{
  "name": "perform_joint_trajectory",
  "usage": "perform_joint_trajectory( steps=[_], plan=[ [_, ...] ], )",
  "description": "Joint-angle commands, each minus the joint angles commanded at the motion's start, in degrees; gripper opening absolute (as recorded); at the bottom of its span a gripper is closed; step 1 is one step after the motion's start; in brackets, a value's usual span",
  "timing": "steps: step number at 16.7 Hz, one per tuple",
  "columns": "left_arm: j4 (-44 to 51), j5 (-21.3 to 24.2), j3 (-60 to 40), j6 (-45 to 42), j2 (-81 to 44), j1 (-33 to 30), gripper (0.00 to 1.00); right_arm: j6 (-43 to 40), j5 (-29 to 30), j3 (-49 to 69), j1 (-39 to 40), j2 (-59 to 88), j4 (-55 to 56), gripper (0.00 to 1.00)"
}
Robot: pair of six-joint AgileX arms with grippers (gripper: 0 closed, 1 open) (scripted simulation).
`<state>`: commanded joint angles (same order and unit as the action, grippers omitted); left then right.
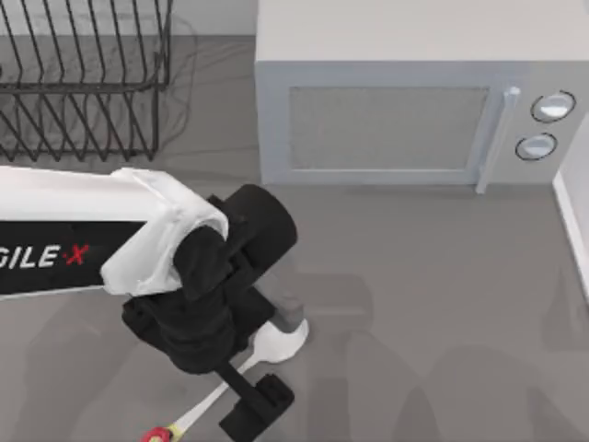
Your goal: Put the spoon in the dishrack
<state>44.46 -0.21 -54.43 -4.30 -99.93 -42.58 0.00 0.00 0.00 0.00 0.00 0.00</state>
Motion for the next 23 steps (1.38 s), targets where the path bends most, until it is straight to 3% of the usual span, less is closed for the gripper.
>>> perform_joint_trajectory(
  steps=[4,9,22,23],
  plan=[
    [-8.05,0.01,4.33,-0.10,-3.95,0.00,1.00,0.00,0.00,0.00,0.00,0.00,0.00,1.00],
    [-8.61,0.01,4.66,-0.11,-4.26,0.00,1.00,0.00,0.00,0.00,0.00,0.00,0.00,1.00],
    [-8.61,0.01,4.66,-0.11,-4.26,0.00,0.02,0.00,0.00,0.00,0.00,0.00,0.00,1.00],
    [-8.61,0.01,4.66,-0.11,-4.26,0.00,0.00,0.00,0.00,0.00,0.00,0.00,0.00,1.00]
  ],
)
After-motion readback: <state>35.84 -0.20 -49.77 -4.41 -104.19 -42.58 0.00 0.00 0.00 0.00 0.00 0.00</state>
